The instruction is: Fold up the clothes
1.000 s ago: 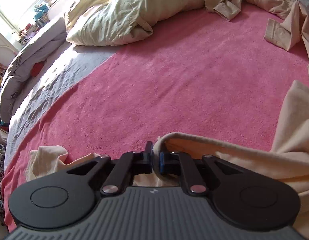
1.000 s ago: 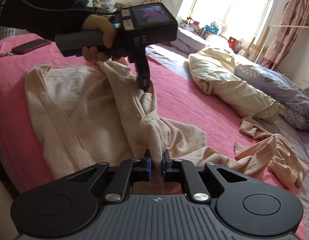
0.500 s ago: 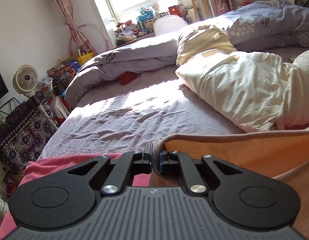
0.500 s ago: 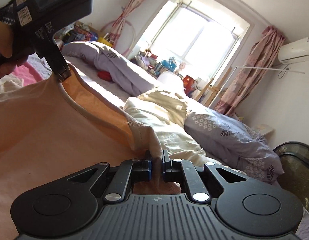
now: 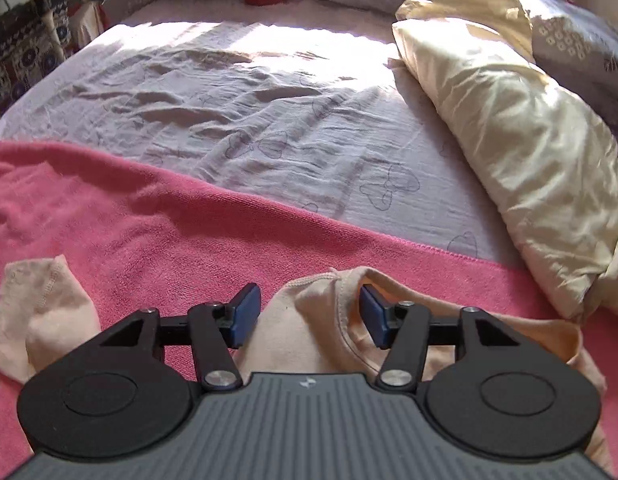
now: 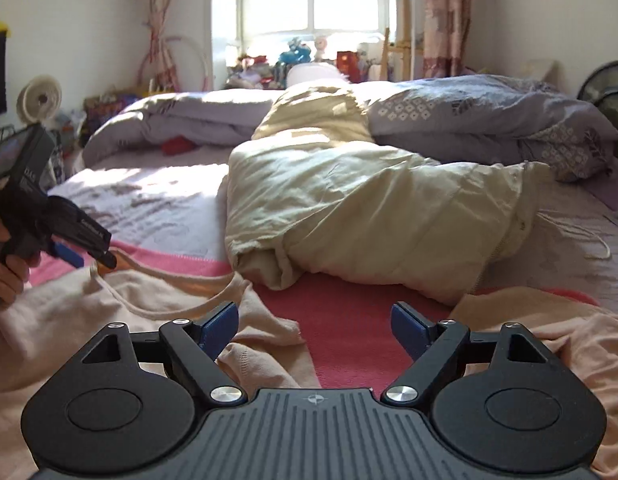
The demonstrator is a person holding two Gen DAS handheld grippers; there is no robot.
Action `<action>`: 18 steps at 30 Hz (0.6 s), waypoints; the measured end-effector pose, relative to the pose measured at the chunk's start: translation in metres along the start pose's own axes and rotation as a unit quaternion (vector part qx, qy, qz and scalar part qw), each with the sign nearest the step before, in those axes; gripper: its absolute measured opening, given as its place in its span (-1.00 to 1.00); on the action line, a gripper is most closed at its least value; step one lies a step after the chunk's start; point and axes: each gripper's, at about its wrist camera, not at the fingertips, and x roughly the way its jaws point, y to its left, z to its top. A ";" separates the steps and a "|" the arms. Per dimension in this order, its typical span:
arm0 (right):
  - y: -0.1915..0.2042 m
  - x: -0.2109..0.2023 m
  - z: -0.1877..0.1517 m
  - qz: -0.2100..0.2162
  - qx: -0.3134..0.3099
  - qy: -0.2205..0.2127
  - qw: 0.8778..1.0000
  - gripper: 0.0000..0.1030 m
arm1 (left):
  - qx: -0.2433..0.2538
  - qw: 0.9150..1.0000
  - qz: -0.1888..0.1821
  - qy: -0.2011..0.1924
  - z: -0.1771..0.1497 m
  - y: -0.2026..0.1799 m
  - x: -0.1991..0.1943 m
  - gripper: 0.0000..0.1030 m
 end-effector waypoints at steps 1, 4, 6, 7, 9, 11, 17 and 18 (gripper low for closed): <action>-0.011 -0.023 -0.001 -0.003 0.015 -0.010 1.000 0.68 | -0.016 1.000 -0.009 0.000 0.002 0.012 -0.010 0.15; -0.021 -0.091 -0.026 0.012 -0.023 0.007 1.000 0.68 | 0.036 0.999 0.008 -0.027 -0.008 0.036 -0.050 0.15; -0.018 -0.129 -0.056 0.036 -0.055 0.046 0.997 0.68 | 0.104 0.993 0.016 -0.056 -0.032 0.048 -0.085 0.18; -0.012 -0.143 -0.072 0.045 -0.066 0.070 0.994 0.68 | 0.145 0.987 0.016 -0.070 -0.052 0.054 -0.104 0.21; 0.003 -0.166 -0.102 0.062 -0.081 0.113 0.988 0.68 | 0.221 0.971 0.009 -0.088 -0.102 0.070 -0.142 0.42; 0.022 -0.186 -0.128 0.082 -0.088 0.139 0.983 0.68 | 0.278 0.957 -0.006 -0.089 -0.150 0.090 -0.176 0.44; 0.068 -0.201 -0.161 0.082 -0.058 0.136 0.986 0.12 | 0.294 0.952 -0.057 -0.055 -0.261 0.146 -0.222 0.49; 0.074 -0.198 -0.160 0.074 -0.049 0.139 0.986 -0.24 | 0.289 0.954 -0.058 -0.054 -0.273 0.153 -0.224 0.48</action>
